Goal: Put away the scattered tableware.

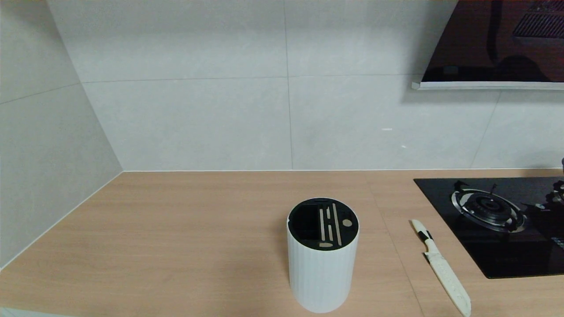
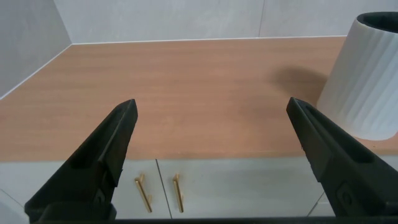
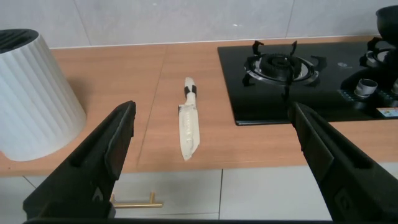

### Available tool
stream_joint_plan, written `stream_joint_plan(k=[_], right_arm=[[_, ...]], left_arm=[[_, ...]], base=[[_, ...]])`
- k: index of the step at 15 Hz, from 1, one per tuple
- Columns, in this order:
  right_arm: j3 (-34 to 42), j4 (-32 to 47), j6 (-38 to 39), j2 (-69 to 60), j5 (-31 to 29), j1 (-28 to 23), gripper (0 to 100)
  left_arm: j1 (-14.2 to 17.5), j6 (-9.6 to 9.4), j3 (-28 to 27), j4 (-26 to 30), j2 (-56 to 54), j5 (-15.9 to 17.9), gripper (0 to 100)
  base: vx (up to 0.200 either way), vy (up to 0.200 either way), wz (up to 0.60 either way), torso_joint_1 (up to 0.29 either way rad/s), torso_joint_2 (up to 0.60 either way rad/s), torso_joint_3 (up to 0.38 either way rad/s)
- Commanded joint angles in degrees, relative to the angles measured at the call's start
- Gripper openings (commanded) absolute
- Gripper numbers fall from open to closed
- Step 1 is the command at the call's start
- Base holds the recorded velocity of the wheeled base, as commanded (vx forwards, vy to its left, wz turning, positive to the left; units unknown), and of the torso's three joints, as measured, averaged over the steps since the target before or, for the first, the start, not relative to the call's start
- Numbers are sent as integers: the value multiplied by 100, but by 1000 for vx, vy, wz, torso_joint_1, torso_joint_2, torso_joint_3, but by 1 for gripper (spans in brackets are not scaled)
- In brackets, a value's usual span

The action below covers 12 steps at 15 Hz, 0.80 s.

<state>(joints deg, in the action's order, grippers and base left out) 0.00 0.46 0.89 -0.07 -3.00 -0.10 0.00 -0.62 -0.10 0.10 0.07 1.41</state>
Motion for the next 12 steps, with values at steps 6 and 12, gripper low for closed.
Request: stream_joint_plan(k=[6,12], right_arm=[[-9,6,-247,86,71,10,100],[-1116,-90,-80,1633,221,361,100]], left_arm=[[0,1,1,-1,1,-1,100],[0,1,1,-1,1,-10,100]], base=[[0,0,0,0,0,0],[0,0,0,0,0,0]])
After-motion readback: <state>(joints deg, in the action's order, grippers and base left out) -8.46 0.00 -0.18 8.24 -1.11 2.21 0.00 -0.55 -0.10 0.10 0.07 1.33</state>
